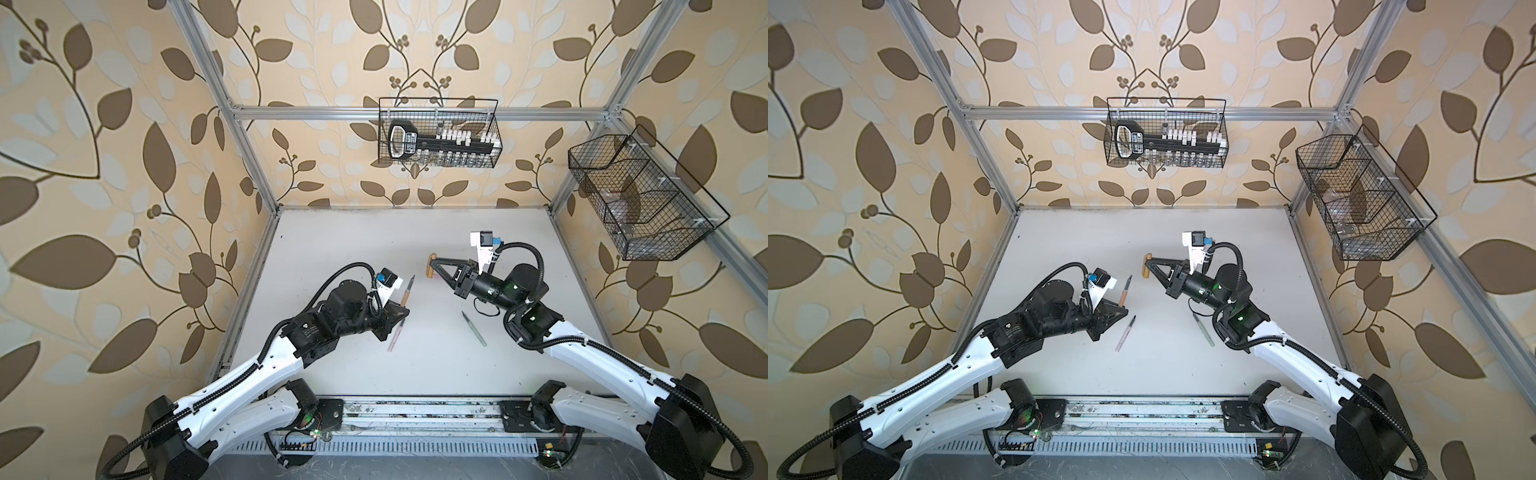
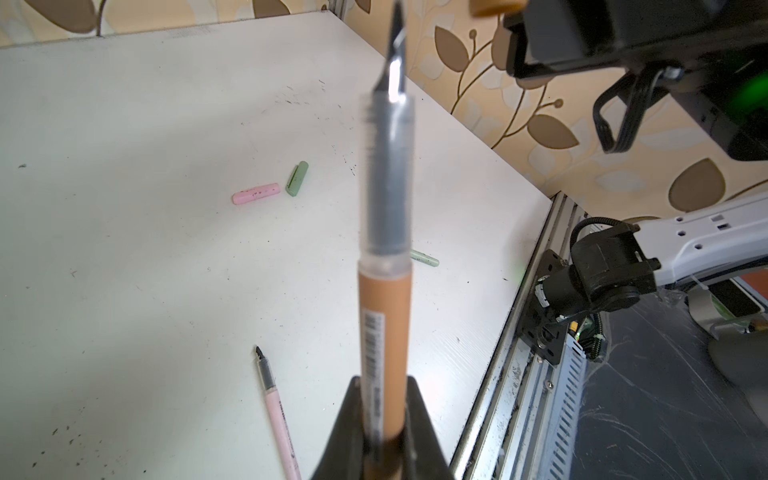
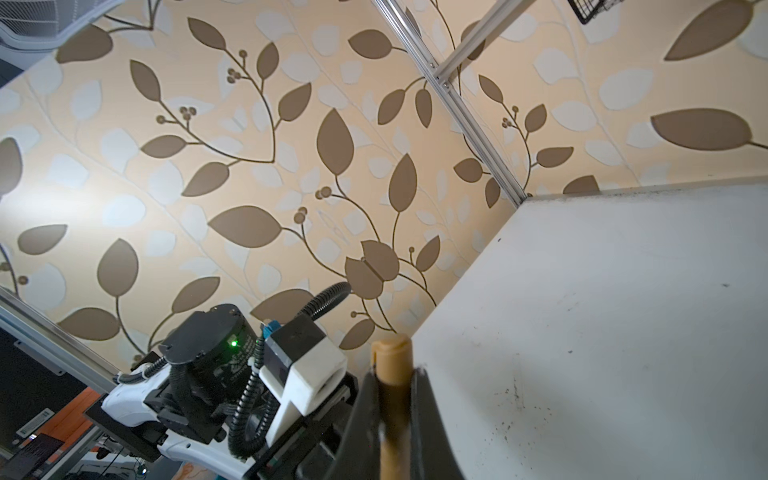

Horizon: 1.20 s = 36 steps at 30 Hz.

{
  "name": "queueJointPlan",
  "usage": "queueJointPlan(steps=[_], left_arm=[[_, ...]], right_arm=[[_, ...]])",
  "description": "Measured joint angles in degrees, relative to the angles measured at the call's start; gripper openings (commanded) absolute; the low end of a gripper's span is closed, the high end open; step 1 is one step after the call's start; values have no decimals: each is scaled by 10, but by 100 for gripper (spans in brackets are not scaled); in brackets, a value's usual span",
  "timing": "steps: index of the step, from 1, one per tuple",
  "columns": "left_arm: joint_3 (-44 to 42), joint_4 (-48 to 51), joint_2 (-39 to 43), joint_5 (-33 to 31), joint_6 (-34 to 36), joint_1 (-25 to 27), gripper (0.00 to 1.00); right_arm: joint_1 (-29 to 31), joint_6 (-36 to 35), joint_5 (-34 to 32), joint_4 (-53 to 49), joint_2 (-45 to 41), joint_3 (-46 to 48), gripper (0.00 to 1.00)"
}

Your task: Insert the pens into the pen caps

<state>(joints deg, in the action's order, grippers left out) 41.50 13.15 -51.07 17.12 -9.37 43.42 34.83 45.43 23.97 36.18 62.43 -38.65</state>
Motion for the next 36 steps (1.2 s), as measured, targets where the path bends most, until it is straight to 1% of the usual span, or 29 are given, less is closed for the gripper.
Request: queueJointPlan(steps=[6, 10, 15, 17, 19, 22, 25, 29, 36], left_arm=[[0, -6, 0, 5, 0, 0, 8], [0, -9, 0, 9, 1, 0, 4], [0, -19, 1, 28, 2, 0, 0], [-3, -28, 9, 33, 2, 0, 2], [-38, -71, 36, 34, 2, 0, 1], [-80, -104, 70, 44, 3, 0, 0], [-84, -129, 73, 66, 3, 0, 0], [-84, -154, 68, 89, 3, 0, 0], [-83, -162, 43, 130, 5, 0, 0]], right_arm=[[14, 18, -2, 55, 17, 0, 0], [20, 19, -3, 61, 33, 0, 0], [23, 18, -2, 60, 39, -1, 0], [23, 9, 1, 34, 34, -10, 0], [20, -21, 0, -27, 13, -36, 0], [0, -43, 1, -69, -24, -64, 0], [-13, -52, 3, -82, -44, -85, 0], [-10, -61, 7, -99, -45, -100, 0], [24, -78, 15, -117, -14, -106, 0]])
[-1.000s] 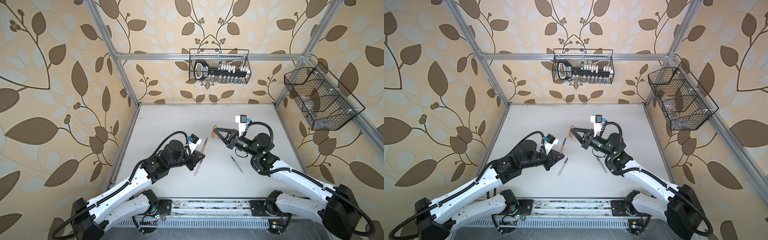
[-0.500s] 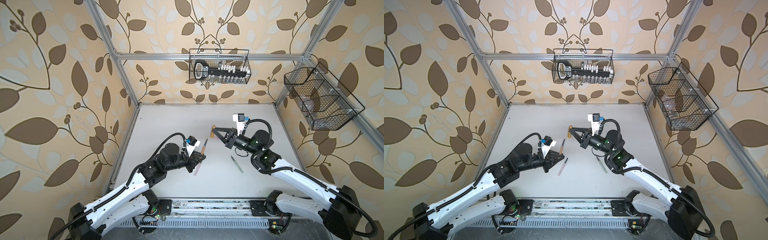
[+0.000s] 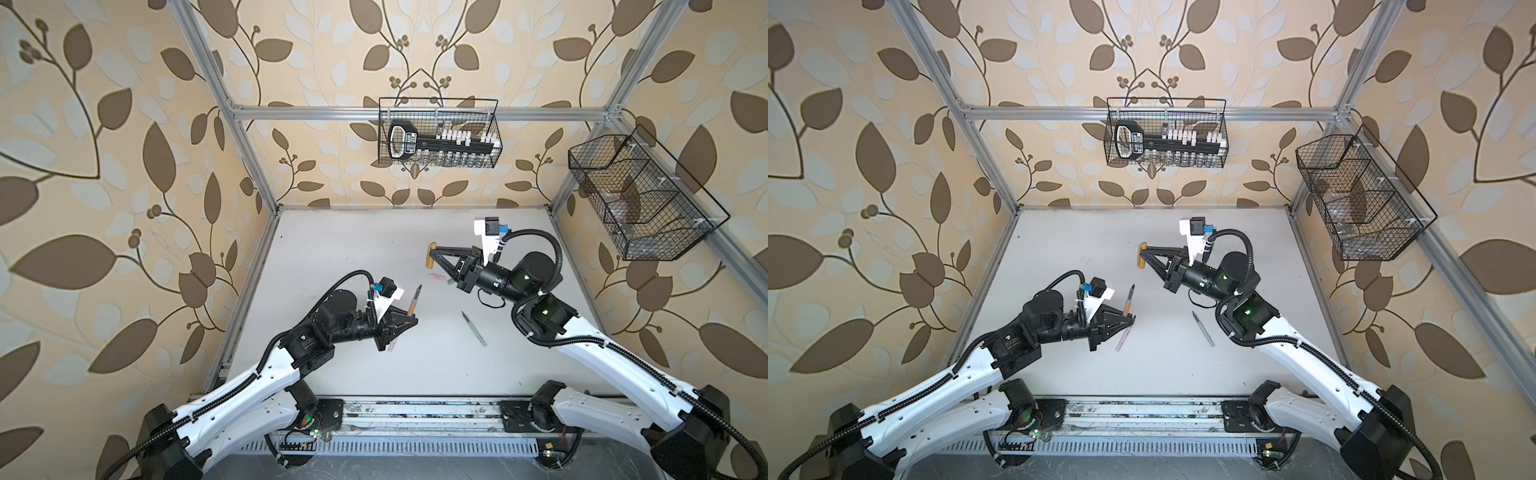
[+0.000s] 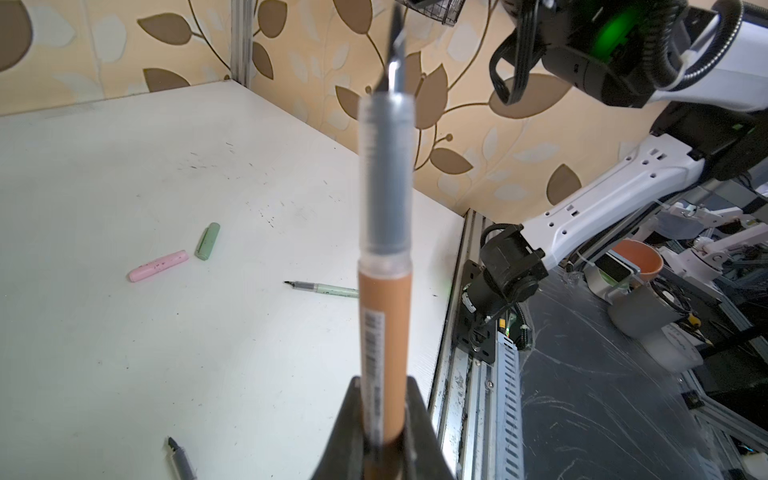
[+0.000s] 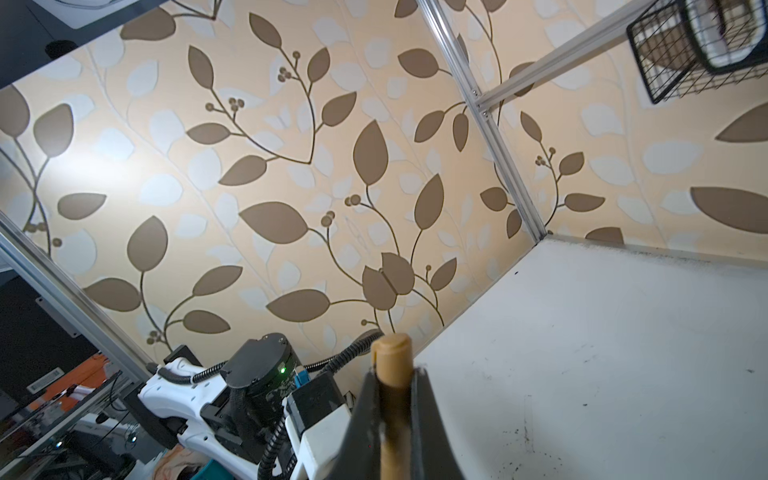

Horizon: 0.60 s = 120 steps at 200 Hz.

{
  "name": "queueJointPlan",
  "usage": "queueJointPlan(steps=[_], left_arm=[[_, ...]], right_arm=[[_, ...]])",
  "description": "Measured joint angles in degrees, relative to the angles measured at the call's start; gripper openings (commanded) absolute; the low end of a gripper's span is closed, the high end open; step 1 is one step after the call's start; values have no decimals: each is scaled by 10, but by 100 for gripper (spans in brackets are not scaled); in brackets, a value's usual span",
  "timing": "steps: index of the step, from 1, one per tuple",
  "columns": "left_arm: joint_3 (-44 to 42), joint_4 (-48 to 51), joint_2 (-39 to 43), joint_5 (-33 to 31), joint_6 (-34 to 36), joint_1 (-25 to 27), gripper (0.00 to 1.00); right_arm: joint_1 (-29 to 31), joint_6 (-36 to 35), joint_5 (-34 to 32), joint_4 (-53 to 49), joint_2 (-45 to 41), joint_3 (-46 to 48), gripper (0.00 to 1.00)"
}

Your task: Insert the pens into the pen caps

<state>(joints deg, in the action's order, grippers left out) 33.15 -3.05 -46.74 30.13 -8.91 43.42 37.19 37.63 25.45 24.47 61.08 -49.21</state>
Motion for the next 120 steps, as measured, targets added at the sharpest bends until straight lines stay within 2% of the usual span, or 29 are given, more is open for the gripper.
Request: queueJointPlan(steps=[120], left_arm=[[9, -3, 7, 14, 0, 0, 0]], right_arm=[[19, 5, 14, 49, -6, 34, 0]])
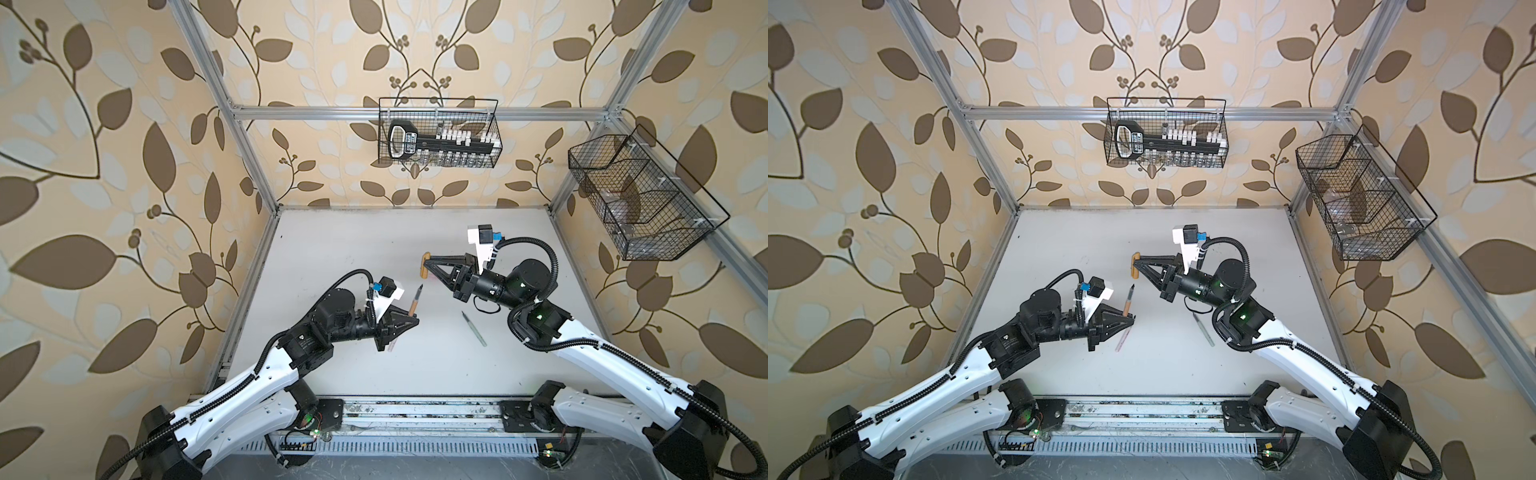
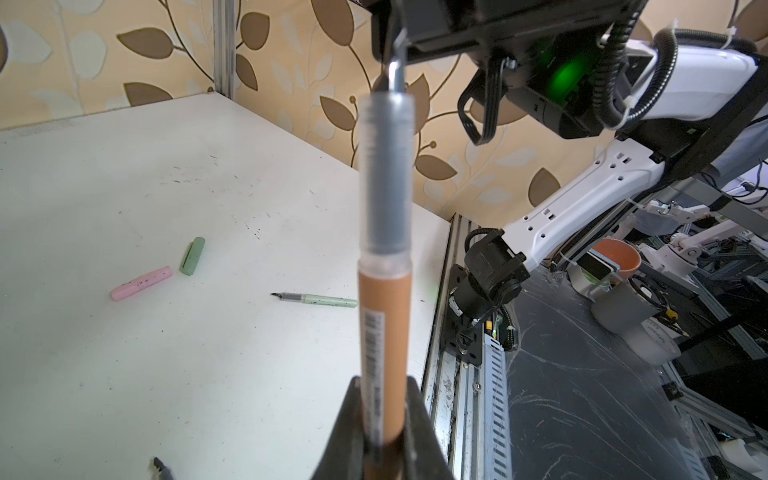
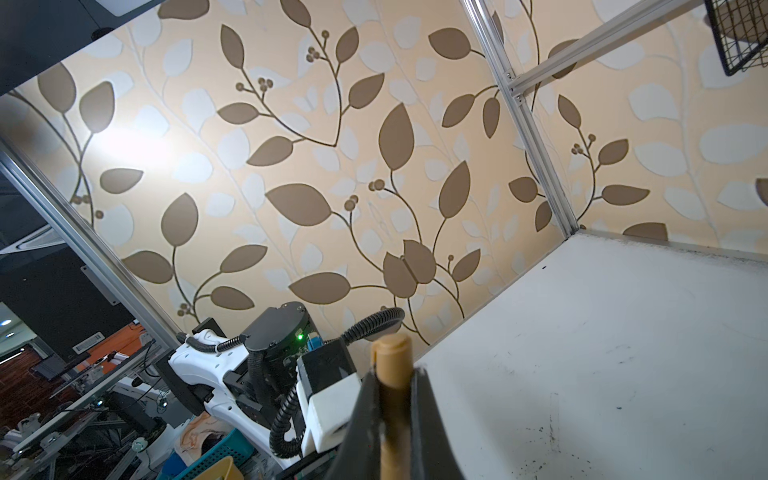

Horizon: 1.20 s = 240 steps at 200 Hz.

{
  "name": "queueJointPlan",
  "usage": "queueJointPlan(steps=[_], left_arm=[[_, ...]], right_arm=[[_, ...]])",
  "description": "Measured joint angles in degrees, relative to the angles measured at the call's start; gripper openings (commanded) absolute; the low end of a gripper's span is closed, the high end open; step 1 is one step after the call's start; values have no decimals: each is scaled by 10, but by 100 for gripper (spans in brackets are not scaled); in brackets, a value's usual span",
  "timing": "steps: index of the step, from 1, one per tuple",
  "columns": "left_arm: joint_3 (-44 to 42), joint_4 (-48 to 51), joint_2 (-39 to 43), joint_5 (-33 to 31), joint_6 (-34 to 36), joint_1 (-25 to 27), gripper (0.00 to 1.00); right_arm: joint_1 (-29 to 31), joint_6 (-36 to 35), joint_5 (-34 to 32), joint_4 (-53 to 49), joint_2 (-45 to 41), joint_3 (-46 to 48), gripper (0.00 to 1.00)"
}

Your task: Insert the pens into the pen caps

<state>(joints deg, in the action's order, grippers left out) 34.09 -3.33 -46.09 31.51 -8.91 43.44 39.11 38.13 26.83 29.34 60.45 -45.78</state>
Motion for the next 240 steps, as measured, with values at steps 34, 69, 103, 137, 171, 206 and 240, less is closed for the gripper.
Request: queueJointPlan(steps=[34, 69, 103, 137, 171, 206, 240], left_arm=[[0, 0, 0, 0, 0, 0, 0], [0, 0, 0, -2, 0, 0, 0], [0, 0, 0, -5, 0, 0, 0], [0, -10, 2, -5, -1, 0, 0], [0, -13, 3, -7, -1, 0, 0], [0, -12, 3, -15, -1, 0, 0], [0, -14, 2, -19, -2, 0, 0]], right_arm=[[4, 11, 0, 22, 0, 18, 0], [11, 20, 0, 46, 2, 22, 0], [16, 30, 0, 68, 3, 35, 0], [19, 30, 0, 68, 4, 42, 0], [20, 33, 0, 77, 4, 45, 0], [22, 39, -5, 96, 3, 58, 0], [28, 37, -18, 104, 0, 63, 0]])
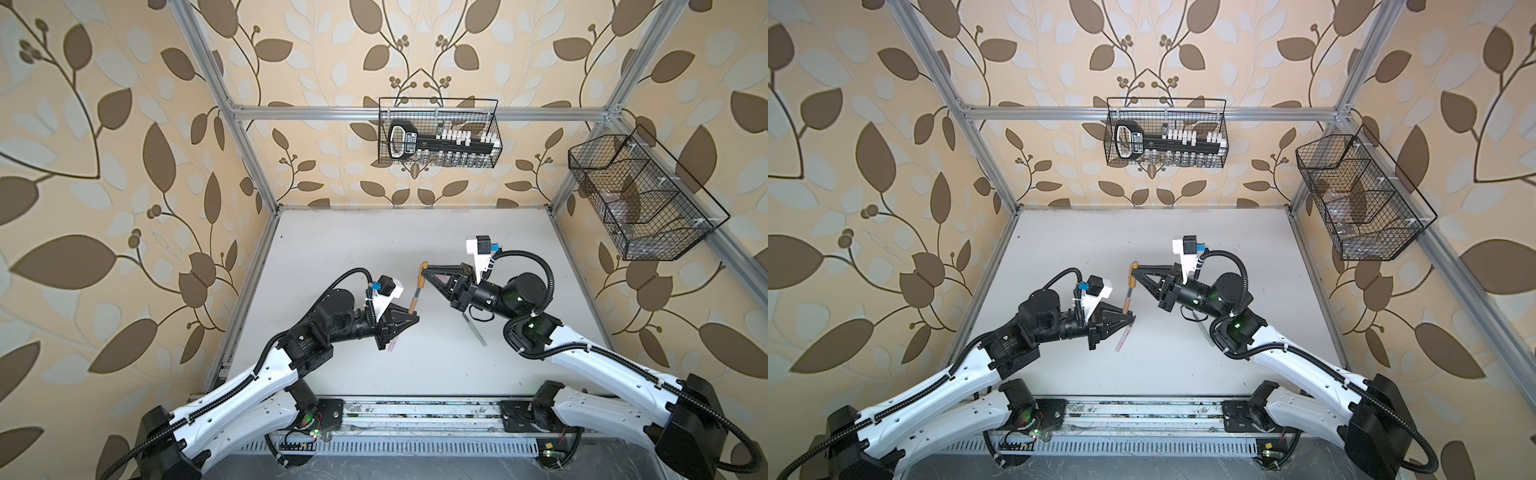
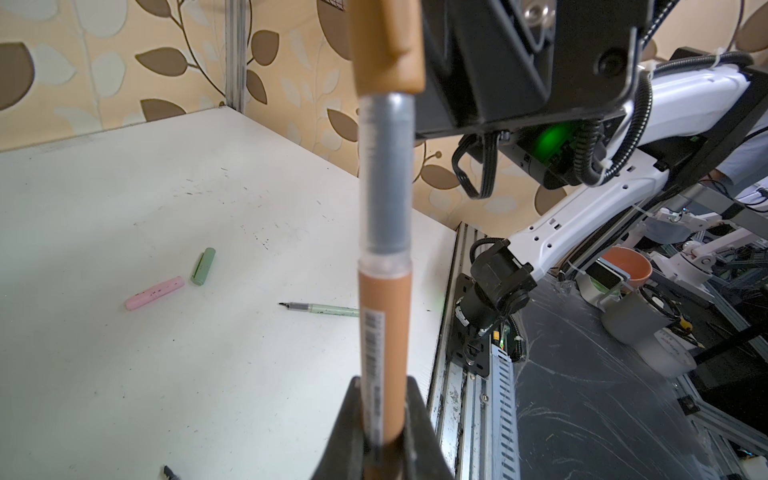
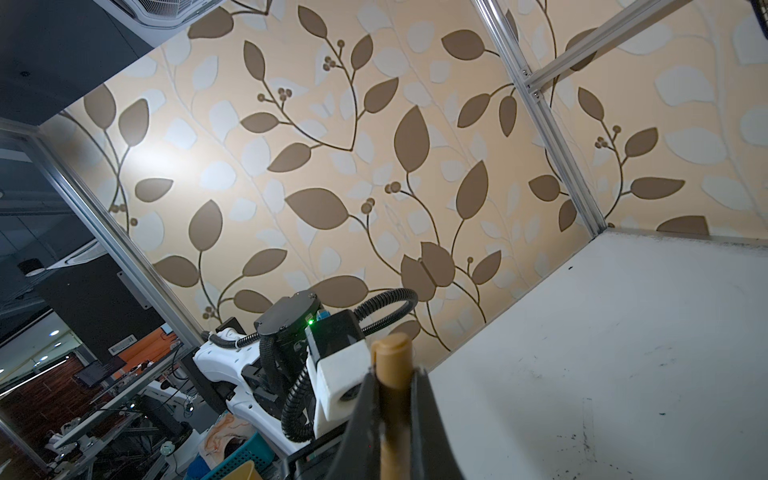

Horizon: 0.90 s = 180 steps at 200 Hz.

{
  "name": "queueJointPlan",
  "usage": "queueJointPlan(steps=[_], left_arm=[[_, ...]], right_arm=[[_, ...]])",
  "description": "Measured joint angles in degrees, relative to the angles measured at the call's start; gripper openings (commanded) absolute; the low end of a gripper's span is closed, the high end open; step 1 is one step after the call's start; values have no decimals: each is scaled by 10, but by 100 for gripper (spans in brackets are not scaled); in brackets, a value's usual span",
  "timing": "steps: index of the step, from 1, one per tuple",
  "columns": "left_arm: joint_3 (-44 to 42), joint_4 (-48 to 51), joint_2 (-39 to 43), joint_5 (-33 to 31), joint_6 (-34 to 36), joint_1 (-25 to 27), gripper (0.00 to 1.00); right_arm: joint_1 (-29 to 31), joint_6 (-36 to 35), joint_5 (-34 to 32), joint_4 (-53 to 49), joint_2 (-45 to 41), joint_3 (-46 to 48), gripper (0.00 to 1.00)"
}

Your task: Insert the pens into the pen caps

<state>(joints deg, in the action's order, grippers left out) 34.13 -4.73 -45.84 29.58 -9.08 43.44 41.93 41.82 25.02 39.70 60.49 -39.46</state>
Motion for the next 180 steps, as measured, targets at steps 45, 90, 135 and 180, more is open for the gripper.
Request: queueJointPlan(steps=[45, 90, 135, 180], left_arm=[[8, 0, -8, 0, 0, 0, 0], [10, 5, -13, 0, 0, 0, 0], [20, 9, -22, 0, 1, 0, 0], [24, 16, -21, 0, 5, 0, 0]], right_arm=[[10, -18, -19, -1, -5, 0, 0], [18, -40, -35, -10, -8, 0, 0], [19, -52, -47, -17, -14, 0, 0], [21, -65, -53, -38, -29, 0, 0]])
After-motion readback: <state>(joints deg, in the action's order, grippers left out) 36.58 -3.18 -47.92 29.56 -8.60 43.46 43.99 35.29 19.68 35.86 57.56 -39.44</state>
